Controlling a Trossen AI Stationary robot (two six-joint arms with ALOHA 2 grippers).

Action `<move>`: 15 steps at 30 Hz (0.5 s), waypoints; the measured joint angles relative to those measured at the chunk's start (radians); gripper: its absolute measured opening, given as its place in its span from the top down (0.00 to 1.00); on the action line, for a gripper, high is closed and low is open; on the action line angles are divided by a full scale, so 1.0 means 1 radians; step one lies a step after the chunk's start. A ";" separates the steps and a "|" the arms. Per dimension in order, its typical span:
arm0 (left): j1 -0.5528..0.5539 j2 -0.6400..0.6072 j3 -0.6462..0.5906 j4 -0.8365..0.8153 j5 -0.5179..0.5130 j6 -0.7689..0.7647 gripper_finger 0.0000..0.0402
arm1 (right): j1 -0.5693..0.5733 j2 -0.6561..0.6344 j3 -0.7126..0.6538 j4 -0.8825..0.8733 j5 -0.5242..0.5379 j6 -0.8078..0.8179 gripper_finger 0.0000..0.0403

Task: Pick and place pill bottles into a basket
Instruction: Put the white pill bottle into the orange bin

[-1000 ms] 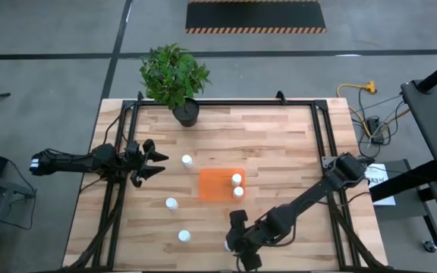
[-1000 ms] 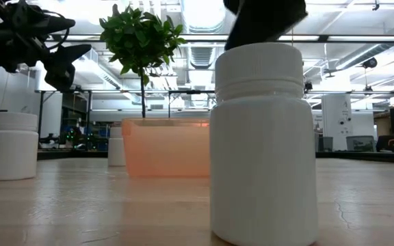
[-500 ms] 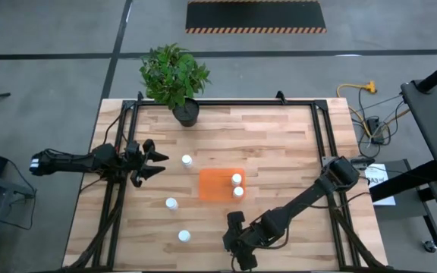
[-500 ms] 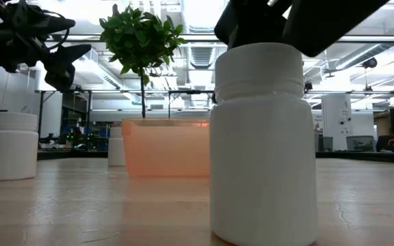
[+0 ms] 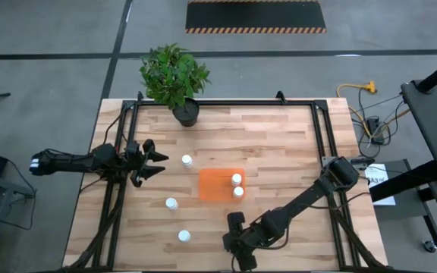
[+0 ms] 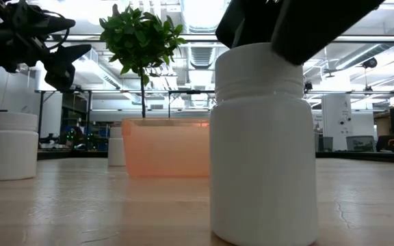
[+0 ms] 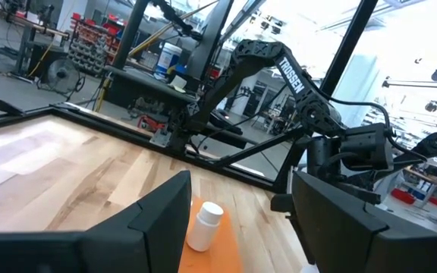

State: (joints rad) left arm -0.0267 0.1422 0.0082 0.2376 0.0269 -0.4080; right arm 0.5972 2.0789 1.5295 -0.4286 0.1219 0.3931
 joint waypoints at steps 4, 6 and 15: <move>0.000 -0.001 0.000 0.000 0.000 0.000 0.47 | 0.000 0.000 0.000 0.002 0.000 0.003 0.58; 0.000 -0.001 0.000 0.000 0.000 0.000 0.47 | 0.000 0.000 0.000 0.009 -0.009 0.003 0.65; 0.000 -0.001 0.000 0.000 0.000 0.000 0.47 | -0.022 -0.020 0.034 0.012 -0.044 0.000 0.66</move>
State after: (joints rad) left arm -0.0268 0.1413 0.0081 0.2371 0.0266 -0.4080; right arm 0.5750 2.0584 1.5631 -0.4164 0.0781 0.3927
